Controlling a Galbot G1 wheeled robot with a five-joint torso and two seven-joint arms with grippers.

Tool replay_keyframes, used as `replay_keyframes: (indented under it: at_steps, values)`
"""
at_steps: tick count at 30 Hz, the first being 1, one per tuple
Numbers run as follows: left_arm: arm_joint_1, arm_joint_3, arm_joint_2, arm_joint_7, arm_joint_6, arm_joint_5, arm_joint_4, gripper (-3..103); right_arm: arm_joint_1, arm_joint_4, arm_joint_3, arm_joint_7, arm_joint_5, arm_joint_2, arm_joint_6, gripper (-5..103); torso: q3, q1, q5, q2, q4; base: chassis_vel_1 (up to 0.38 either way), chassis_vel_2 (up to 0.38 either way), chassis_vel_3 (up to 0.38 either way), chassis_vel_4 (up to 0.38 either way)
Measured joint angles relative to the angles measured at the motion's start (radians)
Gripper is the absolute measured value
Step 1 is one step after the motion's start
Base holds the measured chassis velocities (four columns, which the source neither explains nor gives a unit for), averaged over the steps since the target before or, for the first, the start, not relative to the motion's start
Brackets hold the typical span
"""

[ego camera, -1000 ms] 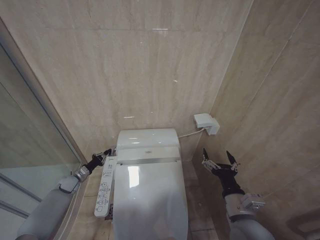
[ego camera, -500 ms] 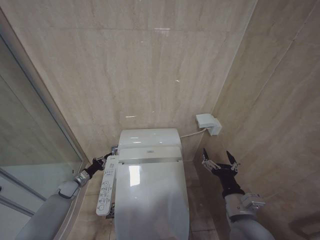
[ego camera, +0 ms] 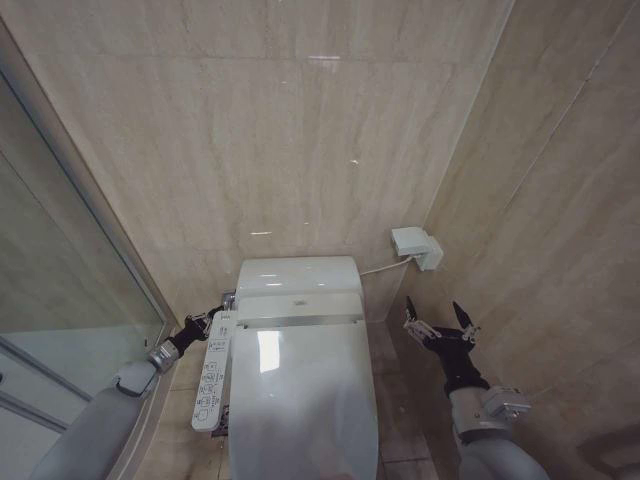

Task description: Open the toilet lid, clean the toilet bowl with a toilet brush, close the toilet lid, and flush.

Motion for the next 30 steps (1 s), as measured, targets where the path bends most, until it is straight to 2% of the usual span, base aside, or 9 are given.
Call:
replay_keyframes:
  at_steps: [30]
  values:
    - [-0.006,-0.002,-0.002,0.005,0.001,0.0,0.003,0,0.0,0.0,0.0,0.0,0.0,0.0,0.0,100,0.0,0.0,0.0,0.0,0.0,0.0,0.0,0.0,0.0]
